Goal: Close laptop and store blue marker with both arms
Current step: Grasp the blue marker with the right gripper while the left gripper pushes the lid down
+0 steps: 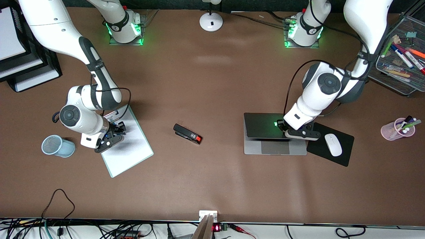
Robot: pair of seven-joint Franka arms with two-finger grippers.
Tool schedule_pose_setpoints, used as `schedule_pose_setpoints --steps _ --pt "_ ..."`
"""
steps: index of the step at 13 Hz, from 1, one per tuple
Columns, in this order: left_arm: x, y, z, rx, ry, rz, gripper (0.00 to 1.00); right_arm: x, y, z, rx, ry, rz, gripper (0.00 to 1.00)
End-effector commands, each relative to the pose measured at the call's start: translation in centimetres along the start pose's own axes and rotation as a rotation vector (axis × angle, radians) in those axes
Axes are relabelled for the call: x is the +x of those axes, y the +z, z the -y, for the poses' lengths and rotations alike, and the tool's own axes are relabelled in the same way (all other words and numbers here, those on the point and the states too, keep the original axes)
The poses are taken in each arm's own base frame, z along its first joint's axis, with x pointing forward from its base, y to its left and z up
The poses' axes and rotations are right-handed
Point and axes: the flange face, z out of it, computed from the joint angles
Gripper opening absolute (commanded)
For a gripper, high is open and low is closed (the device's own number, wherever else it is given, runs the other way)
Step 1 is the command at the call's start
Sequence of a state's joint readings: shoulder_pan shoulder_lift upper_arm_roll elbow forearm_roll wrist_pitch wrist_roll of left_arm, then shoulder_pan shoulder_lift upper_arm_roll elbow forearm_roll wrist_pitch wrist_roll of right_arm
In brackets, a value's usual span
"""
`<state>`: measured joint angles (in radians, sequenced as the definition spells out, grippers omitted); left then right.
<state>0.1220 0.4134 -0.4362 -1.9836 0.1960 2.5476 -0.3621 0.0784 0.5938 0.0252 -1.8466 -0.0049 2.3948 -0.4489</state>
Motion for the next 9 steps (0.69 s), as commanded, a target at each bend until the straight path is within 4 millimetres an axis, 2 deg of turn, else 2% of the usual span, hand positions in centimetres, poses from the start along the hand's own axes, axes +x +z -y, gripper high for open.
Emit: schedule_pose_setpoints --steps 1,9 --pt "0.9 1.3 0.4 -0.007 0.011 -0.021 0.00 0.2 -0.1 -0.3 -0.002 -0.041 -0.012 0.45" --pt "2.6 4.4 0.5 -0.034 0.008 -0.023 0.00 0.1 0.7 -0.3 0.001 -0.081 -0.005 0.41"
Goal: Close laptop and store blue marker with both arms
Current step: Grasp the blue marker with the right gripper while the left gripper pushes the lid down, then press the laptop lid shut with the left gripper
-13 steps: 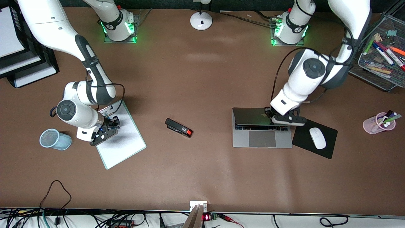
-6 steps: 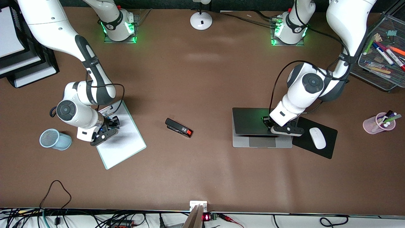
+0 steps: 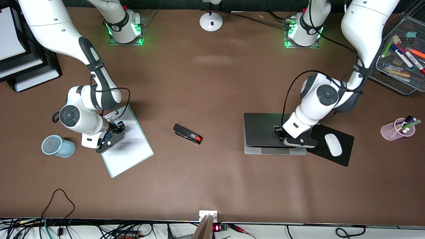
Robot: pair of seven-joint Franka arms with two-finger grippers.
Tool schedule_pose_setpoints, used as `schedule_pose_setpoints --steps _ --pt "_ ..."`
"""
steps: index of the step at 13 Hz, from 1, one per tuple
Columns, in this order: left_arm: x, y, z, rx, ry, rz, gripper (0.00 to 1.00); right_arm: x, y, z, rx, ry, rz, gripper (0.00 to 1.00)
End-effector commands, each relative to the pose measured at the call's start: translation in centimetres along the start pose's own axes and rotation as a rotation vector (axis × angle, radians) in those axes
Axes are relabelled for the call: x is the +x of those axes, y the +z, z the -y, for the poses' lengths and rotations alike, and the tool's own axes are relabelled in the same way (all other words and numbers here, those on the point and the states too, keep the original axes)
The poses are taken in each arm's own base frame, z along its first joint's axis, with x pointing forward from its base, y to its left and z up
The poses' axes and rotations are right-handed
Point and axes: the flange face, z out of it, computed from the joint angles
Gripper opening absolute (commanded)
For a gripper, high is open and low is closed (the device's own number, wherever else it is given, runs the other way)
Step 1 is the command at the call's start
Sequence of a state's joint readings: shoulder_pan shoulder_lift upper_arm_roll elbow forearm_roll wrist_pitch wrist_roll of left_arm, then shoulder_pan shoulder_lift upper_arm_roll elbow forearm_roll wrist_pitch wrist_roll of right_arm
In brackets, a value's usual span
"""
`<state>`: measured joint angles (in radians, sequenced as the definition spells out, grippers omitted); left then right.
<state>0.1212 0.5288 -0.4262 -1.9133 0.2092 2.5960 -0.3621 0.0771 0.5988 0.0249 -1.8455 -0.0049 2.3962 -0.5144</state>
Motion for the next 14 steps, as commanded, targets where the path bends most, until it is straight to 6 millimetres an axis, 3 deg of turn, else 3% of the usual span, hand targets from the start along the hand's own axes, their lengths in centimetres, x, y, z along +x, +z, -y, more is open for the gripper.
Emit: schedule_pose_setpoints --steps 1,6,9,11,14 --pt "1.1 1.4 -0.2 -0.005 0.026 -0.019 0.00 0.1 0.4 -0.3 -0.002 -0.028 -0.009 0.39" --pt "1.8 4.0 0.8 -0.004 0.024 -0.017 0.00 0.1 1.0 -0.5 0.001 -0.026 -0.005 0.36" --pt "1.3 6.2 0.9 0.017 0.070 0.001 0.00 0.1 0.9 -0.6 0.000 -0.025 -0.006 0.22" --pt "1.3 7.3 1.3 0.015 0.070 0.000 0.00 0.1 0.8 -0.8 0.002 -0.021 -0.008 0.06" --pt "1.0 8.5 1.8 0.010 0.062 0.003 0.00 0.2 0.7 -0.9 0.001 -0.021 -0.010 0.00"
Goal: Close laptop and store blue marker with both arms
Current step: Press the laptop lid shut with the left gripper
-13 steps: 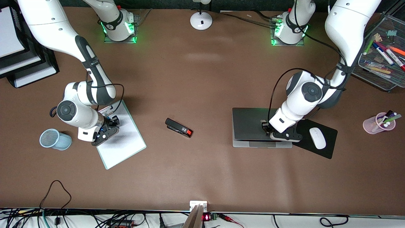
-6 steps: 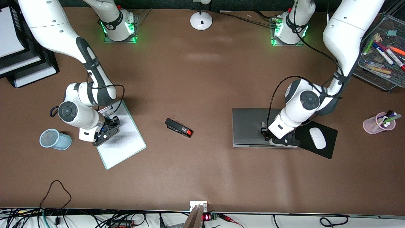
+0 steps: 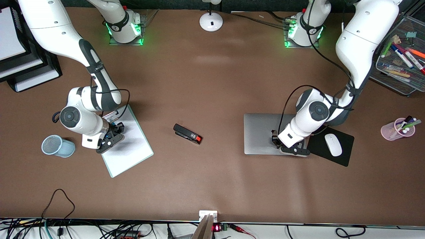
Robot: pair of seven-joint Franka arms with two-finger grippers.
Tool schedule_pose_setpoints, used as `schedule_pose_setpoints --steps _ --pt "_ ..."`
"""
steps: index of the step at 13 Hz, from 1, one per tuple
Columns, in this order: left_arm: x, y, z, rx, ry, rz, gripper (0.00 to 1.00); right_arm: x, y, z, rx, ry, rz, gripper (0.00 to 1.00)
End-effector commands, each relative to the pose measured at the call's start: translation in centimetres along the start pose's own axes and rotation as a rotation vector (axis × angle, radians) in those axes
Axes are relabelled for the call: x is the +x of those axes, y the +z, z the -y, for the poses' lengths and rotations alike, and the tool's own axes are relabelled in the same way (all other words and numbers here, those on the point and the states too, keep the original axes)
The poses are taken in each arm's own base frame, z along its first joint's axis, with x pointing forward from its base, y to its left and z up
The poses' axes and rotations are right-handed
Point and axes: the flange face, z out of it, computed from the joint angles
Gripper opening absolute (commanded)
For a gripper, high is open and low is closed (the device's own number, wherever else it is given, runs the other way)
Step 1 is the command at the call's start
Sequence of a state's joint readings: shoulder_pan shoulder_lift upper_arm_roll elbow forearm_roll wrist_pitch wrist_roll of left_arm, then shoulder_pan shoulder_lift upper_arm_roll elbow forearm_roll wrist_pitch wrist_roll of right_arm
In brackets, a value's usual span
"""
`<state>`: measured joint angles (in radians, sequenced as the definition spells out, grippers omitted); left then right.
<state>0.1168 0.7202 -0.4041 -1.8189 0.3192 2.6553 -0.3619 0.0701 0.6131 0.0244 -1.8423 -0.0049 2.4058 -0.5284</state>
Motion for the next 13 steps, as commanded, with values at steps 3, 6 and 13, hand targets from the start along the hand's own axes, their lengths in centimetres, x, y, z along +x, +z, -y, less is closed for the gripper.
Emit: schedule_pose_setpoints --steps 3,6,13 --pt "0.7 0.8 0.1 0.009 0.022 -0.022 0.00 1.3 -1.3 -0.5 -0.011 -0.022 -0.028 0.00" --pt "1.0 0.3 0.3 0.013 0.020 -0.029 0.00 2.1 -3.7 -0.6 -0.010 -0.027 -0.023 0.00" --pt "1.7 -10.4 0.1 0.177 0.048 0.096 0.00 3.6 -14.7 -1.8 -0.027 -0.133 -0.052 0.00"
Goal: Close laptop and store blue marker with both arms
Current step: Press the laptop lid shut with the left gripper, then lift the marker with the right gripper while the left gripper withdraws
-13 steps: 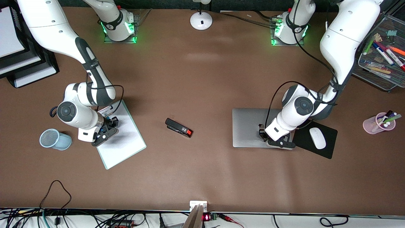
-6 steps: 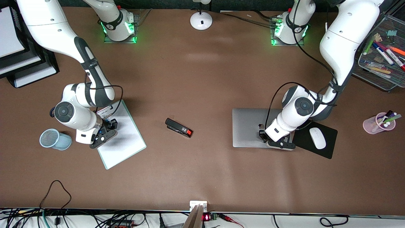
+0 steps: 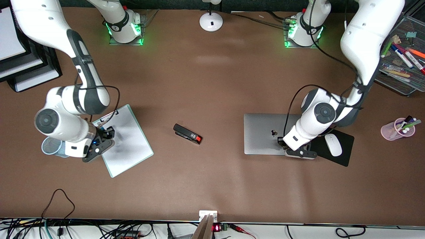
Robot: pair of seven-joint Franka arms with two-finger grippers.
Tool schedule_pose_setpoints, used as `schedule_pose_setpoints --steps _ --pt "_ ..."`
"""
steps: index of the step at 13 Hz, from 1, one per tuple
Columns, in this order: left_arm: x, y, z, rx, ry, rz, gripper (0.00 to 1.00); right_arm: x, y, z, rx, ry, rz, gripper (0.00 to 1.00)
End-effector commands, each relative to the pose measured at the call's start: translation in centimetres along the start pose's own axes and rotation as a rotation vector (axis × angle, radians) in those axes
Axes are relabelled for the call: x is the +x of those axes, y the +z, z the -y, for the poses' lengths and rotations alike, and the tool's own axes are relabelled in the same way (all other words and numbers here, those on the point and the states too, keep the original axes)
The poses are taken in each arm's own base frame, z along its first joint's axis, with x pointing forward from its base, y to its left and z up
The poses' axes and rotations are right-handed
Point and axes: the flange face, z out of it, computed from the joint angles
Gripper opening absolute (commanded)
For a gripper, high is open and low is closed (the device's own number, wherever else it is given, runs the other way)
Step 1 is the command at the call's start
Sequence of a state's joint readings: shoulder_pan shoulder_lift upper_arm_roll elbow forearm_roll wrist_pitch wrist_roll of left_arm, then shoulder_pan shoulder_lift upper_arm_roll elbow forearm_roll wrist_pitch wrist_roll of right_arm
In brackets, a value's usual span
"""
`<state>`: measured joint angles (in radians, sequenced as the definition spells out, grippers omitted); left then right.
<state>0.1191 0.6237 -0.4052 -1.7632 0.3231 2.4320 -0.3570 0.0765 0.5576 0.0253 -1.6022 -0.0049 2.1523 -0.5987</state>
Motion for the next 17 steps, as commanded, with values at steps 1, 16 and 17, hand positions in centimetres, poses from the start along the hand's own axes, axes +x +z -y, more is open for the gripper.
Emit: schedule_pose_setpoints --steps 1,16,17 --pt "-1.1 -6.6 -0.5 0.104 0.050 0.069 0.00 -0.7 -4.4 -0.1 -0.007 -0.089 -0.029 0.00" --pt "-3.1 -26.8 3.8 0.005 0.150 0.330 1.00 -12.4 -19.3 -8.7 0.135 -0.466 -0.398 0.00" --pt "-3.1 -27.6 4.9 -0.001 0.127 0.319 1.00 -13.5 -19.3 -9.4 0.147 -0.498 -0.424 0.00"
